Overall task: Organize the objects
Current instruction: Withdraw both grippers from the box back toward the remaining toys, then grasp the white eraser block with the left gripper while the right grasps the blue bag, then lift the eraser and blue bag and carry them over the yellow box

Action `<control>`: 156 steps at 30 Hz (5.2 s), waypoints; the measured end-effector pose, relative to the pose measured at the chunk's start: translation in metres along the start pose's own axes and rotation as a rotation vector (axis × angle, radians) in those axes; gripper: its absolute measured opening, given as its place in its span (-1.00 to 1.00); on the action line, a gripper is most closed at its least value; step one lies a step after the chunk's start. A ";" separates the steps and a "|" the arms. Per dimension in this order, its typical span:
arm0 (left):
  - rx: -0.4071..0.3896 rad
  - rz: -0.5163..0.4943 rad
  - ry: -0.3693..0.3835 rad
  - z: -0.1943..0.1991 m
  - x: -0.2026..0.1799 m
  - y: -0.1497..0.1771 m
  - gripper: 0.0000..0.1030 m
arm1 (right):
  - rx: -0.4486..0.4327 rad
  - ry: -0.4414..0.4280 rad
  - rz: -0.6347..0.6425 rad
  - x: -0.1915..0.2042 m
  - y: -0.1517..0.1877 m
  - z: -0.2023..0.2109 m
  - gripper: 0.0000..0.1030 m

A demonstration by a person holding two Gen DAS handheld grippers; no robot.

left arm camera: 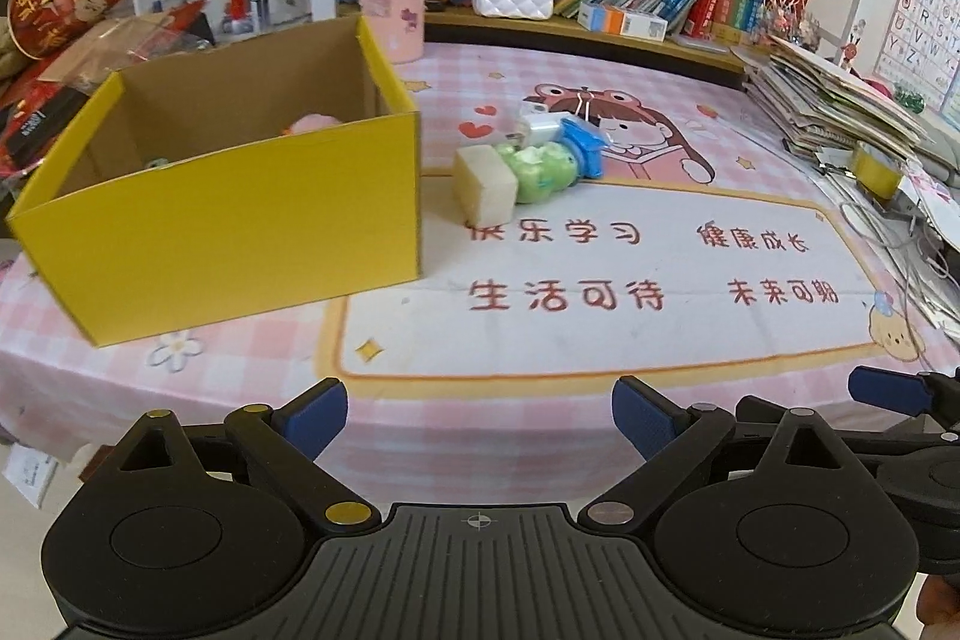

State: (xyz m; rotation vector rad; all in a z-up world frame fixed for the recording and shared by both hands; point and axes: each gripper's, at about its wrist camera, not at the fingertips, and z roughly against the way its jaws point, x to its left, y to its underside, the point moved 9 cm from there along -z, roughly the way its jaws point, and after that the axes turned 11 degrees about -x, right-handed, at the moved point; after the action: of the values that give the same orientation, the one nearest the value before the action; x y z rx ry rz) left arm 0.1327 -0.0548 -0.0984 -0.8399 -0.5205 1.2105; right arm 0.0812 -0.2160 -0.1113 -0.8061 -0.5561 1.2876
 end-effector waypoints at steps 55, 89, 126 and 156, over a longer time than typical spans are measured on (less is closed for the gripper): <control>-0.041 0.142 -0.421 -0.156 -0.017 -0.067 -0.08 | -0.045 -0.230 0.040 -0.058 -0.110 -0.150 0.06; -0.008 0.205 -0.222 -0.079 -0.013 -0.040 -0.55 | -0.042 -0.448 0.047 0.018 -0.150 -0.232 -0.63; -0.120 0.226 -0.191 0.054 0.098 0.004 -0.55 | -0.030 -0.449 0.049 0.128 -0.037 0.012 -0.64; -0.324 0.222 -0.261 0.141 0.167 0.003 -0.55 | -0.173 -0.485 0.114 0.201 -0.032 0.085 -0.64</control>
State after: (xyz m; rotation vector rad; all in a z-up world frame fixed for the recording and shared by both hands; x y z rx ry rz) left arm 0.0753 0.1445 -0.0292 -1.0394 -0.8695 1.4735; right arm 0.0795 -0.0044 -0.0488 -0.6717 -1.0316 1.5666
